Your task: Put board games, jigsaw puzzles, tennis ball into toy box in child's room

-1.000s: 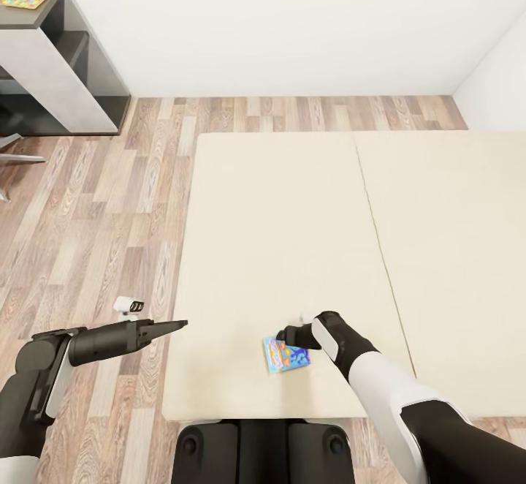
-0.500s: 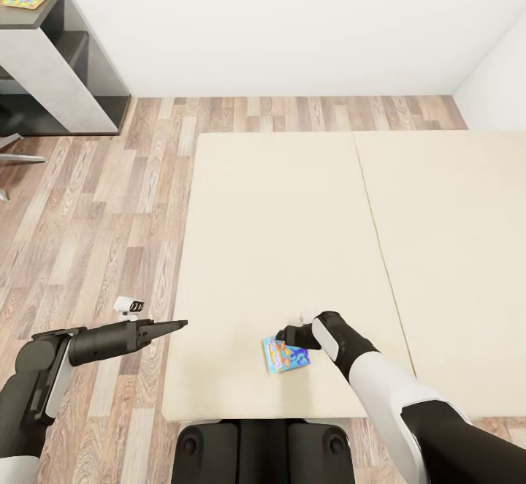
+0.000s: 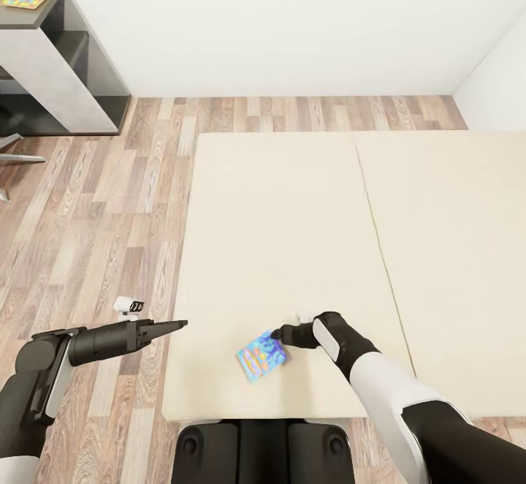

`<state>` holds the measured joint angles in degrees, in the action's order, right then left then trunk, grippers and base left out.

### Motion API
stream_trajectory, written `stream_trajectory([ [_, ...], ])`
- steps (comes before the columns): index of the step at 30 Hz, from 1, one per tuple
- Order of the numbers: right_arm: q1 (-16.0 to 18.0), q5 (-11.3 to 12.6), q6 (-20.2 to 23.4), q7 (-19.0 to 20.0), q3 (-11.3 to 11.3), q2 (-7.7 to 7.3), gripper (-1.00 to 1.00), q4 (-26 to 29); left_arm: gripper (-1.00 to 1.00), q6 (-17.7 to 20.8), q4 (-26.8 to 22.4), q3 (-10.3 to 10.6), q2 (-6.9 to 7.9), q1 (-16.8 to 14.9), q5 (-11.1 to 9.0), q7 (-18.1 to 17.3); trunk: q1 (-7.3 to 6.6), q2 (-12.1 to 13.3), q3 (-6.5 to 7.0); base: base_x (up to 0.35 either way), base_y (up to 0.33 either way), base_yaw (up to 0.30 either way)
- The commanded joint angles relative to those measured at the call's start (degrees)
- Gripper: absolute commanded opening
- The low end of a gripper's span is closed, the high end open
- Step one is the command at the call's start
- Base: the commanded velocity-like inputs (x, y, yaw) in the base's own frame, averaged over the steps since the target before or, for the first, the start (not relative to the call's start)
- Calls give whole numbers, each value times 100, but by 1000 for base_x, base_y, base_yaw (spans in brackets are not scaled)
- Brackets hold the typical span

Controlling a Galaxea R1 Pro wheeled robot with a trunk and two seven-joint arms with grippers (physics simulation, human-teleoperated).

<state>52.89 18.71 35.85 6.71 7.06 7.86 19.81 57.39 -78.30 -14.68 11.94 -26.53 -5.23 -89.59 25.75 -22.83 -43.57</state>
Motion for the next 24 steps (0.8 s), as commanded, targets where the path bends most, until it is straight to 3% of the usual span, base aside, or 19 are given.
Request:
stream_trajectory([
  [1,2,16,20,8,32,-4,100,6,100,61,-1,0,1,-1,5,-24,3,-9,-6,0,0,0],
  [24,2,10,37,14,33,5,100,6,100,57,-1,2,-7,-1,5,-24,3,-9,-6,0,0,0],
])
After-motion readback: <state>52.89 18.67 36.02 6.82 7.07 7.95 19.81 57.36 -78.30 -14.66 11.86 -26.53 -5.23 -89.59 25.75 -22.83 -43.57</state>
